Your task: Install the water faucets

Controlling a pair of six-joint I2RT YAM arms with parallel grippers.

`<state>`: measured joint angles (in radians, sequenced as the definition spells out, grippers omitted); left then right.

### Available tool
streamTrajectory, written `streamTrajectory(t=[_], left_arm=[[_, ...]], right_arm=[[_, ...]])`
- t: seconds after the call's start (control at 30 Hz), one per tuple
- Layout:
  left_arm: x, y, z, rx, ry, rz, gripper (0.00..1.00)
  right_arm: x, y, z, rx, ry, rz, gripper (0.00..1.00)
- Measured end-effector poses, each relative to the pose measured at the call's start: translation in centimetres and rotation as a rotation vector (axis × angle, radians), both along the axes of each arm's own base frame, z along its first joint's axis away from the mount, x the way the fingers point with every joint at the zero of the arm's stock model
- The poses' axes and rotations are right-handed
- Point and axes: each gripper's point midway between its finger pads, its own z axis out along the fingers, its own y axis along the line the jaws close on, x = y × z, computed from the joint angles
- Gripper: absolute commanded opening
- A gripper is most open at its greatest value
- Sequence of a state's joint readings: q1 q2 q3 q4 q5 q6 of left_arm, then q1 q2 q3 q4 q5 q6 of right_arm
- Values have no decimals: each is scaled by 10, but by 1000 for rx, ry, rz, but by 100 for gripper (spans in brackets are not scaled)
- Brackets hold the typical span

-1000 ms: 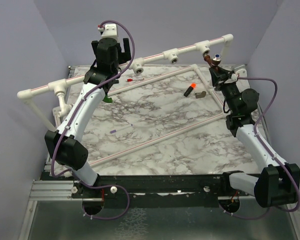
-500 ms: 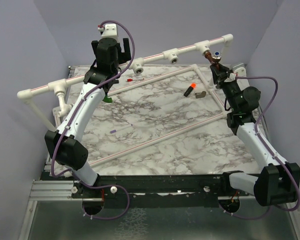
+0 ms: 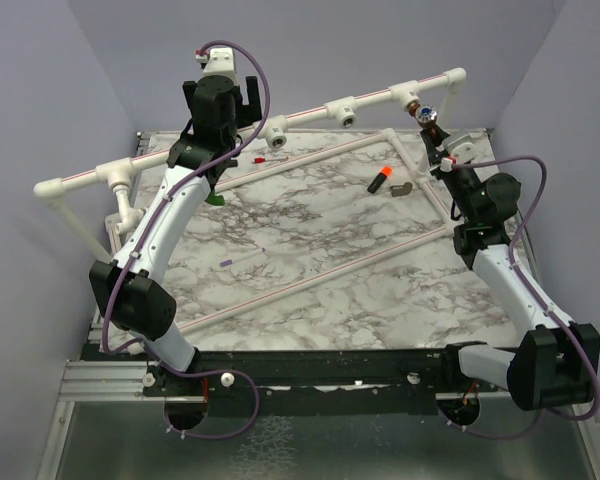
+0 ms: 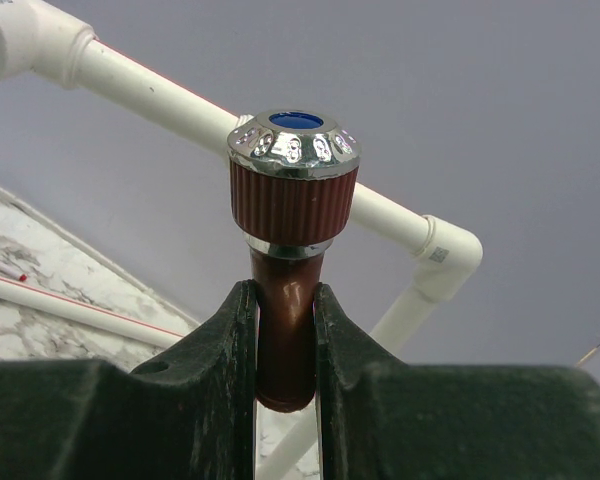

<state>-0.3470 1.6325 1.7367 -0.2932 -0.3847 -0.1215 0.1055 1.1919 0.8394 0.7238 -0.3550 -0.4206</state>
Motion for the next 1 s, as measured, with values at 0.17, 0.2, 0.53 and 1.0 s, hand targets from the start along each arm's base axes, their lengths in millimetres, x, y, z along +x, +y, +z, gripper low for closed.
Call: streamTrajectory(t=[0.17, 0.2, 0.53, 1.0], left_arm=[[0, 0, 0, 0, 0, 0, 94], [0, 0, 0, 0, 0, 0, 94], [0, 0, 0, -1, -4, 0, 95], [0, 0, 1, -3, -8, 0, 94]], right_arm=[[1, 0, -1, -26, -20, -5, 1], [1, 0, -1, -23, -20, -4, 0], [2, 1, -4, 104, 1, 21, 0], [4, 0, -5, 376, 113, 64, 1]])
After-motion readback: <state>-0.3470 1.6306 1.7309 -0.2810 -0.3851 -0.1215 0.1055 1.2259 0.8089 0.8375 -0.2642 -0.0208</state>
